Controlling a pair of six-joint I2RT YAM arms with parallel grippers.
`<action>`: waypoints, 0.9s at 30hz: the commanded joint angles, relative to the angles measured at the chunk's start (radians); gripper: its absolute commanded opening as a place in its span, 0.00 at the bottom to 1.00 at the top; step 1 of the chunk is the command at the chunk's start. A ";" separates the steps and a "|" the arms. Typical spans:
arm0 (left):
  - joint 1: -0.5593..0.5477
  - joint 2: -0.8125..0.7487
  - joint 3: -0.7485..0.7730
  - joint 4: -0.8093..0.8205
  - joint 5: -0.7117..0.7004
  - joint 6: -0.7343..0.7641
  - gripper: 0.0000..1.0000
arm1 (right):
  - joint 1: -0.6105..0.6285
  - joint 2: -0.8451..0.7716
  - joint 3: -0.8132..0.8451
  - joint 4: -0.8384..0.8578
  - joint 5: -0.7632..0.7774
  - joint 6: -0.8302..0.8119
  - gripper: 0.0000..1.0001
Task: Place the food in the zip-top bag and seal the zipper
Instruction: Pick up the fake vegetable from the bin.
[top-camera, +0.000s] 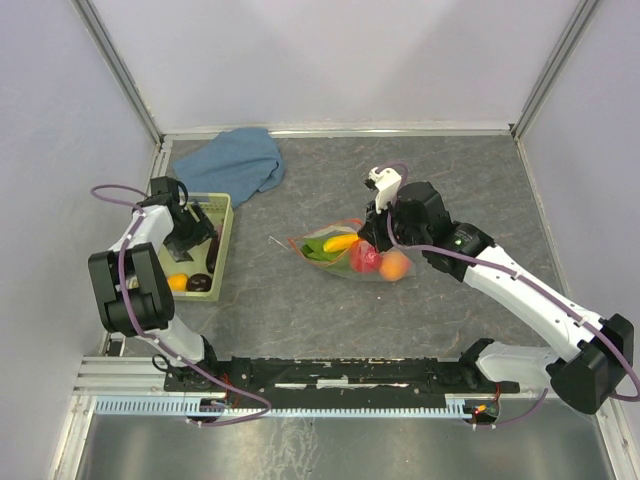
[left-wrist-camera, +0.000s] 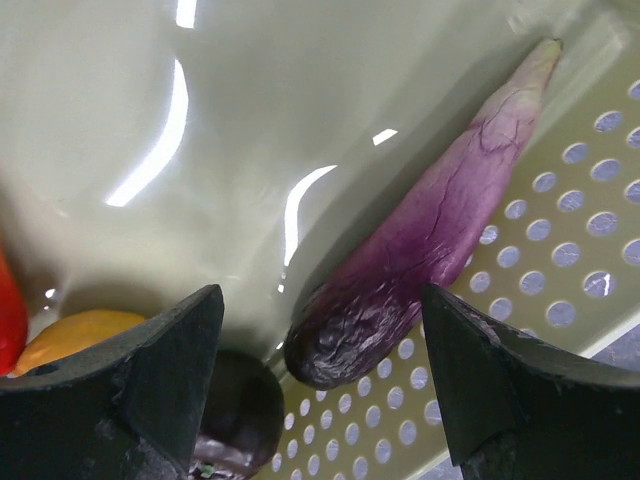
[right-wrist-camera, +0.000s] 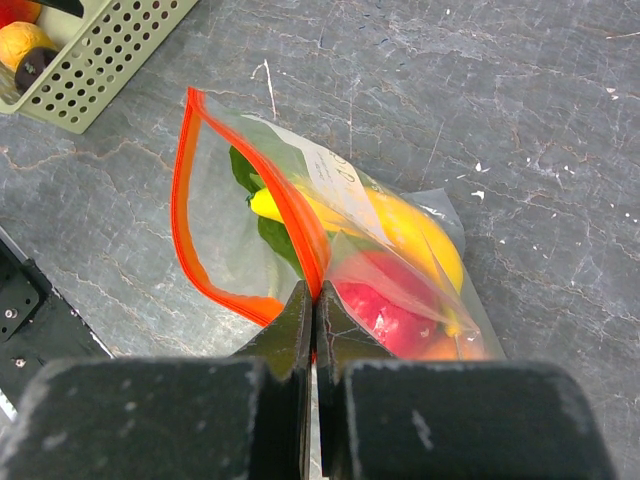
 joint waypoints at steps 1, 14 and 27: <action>0.000 0.031 0.039 0.049 0.095 0.065 0.85 | 0.000 -0.029 -0.004 0.058 0.019 -0.016 0.02; 0.000 0.082 0.050 0.009 -0.030 0.076 0.80 | 0.000 -0.022 -0.009 0.067 0.021 -0.014 0.02; 0.004 -0.046 0.065 -0.010 -0.131 0.047 0.79 | -0.001 -0.026 -0.011 0.068 0.019 -0.012 0.02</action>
